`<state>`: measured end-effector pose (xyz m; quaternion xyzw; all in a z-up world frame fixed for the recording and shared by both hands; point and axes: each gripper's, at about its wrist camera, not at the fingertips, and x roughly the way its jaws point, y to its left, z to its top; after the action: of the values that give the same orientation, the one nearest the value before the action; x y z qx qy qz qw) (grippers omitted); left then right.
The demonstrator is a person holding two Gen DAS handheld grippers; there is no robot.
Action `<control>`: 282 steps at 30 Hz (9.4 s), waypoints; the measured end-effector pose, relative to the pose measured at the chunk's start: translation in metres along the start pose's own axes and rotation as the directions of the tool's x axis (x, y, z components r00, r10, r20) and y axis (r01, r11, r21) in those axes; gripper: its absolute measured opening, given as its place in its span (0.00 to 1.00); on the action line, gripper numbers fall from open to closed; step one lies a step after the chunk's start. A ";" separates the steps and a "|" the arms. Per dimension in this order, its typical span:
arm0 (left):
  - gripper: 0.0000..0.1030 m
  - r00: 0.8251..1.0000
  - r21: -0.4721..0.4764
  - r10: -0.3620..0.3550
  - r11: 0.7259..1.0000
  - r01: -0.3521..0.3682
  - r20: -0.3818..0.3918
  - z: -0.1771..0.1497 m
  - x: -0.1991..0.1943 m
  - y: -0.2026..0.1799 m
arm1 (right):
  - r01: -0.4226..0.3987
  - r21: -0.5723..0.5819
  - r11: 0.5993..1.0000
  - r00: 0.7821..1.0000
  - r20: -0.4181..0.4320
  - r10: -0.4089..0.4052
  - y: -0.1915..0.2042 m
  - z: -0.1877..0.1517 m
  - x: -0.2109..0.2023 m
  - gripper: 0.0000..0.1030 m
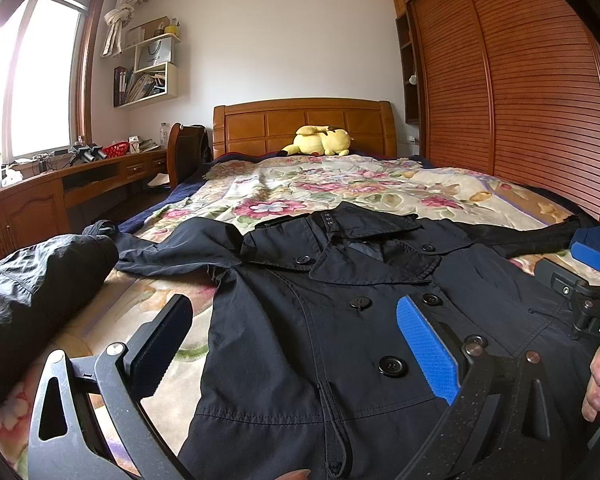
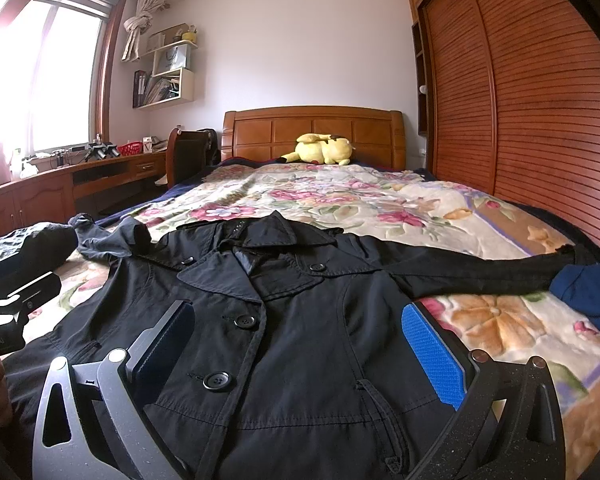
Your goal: Fold large clothes
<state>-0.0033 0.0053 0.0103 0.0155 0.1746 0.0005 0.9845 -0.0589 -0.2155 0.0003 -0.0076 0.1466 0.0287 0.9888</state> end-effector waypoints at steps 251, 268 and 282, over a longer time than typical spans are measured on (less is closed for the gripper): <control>0.79 0.966 -0.067 -0.050 0.997 0.035 -0.252 0.021 0.077 0.191 | -0.612 -0.306 0.729 0.733 -0.566 0.377 0.210 0.081 0.269 0.72; 0.79 0.967 -0.078 -0.052 0.996 0.034 -0.250 0.019 0.081 0.188 | -0.574 -0.219 0.789 0.792 -0.393 0.467 0.179 0.118 0.251 0.03; 0.79 0.970 -0.065 -0.098 0.994 0.086 -0.223 0.023 0.073 0.163 | -0.361 -0.158 0.919 0.925 -0.187 0.332 0.074 0.140 0.156 0.03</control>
<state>0.0740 0.1676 0.0120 -0.0198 0.2856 -0.0387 0.9574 0.1261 -0.1294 0.0889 -0.0777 0.2193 0.2168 0.9481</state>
